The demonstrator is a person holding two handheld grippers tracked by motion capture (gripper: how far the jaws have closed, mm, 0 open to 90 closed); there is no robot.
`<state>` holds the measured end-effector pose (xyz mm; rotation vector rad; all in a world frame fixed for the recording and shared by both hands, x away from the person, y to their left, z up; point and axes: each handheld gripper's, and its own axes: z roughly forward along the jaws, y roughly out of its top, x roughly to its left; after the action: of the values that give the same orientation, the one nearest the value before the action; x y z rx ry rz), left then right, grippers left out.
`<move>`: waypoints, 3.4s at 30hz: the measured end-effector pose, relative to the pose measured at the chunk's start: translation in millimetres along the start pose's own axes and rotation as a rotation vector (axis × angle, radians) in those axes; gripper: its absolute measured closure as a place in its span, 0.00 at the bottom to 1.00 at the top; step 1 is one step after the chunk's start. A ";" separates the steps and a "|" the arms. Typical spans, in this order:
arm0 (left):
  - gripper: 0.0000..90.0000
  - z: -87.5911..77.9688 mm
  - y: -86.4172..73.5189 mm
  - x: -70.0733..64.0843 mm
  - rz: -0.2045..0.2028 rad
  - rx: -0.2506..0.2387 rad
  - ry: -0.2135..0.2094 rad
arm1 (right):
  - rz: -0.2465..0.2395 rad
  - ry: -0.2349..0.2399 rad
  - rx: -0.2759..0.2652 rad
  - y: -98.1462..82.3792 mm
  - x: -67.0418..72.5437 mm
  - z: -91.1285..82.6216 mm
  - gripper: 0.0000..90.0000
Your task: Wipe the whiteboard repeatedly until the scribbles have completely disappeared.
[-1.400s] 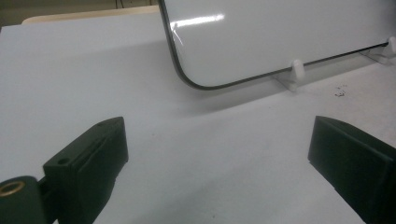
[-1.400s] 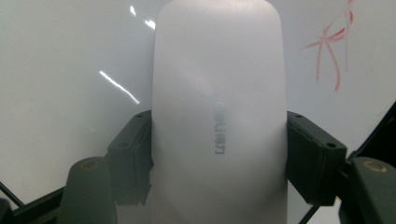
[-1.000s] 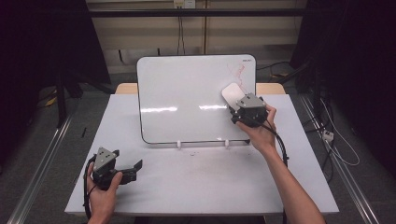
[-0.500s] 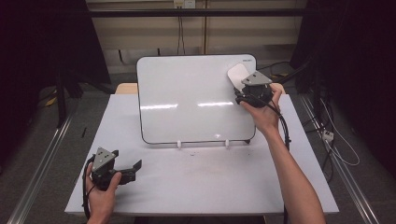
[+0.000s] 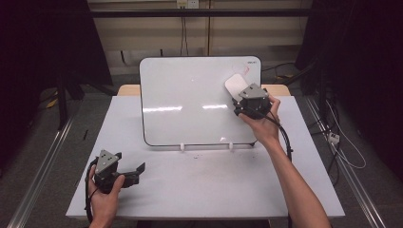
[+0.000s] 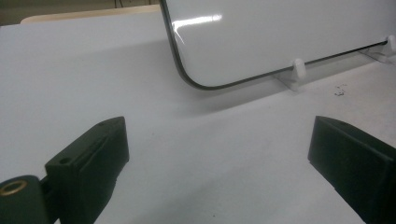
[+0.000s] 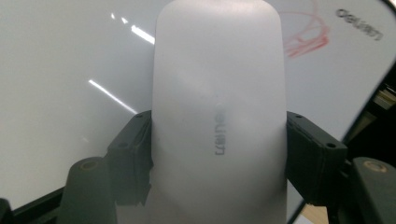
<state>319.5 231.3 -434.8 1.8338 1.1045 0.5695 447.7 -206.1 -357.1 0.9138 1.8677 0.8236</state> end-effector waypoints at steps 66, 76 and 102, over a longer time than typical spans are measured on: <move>0.06 -0.8 0.1 -1.0 0.004 -0.009 -0.004 | 0.059 -0.003 0.111 5.3 5.2 -0.7 0.36; 0.06 -2.3 -0.6 0.9 -0.001 -0.014 -0.003 | 0.140 0.009 0.103 15.2 -15.8 8.6 0.36; 0.06 -2.6 -0.2 0.0 -0.001 -0.016 -0.004 | 0.245 -0.073 0.130 37.7 -54.9 12.7 0.36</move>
<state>317.5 232.5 -433.8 1.8197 1.0954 0.5724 488.1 -230.8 -308.6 1.2559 1.7848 0.8091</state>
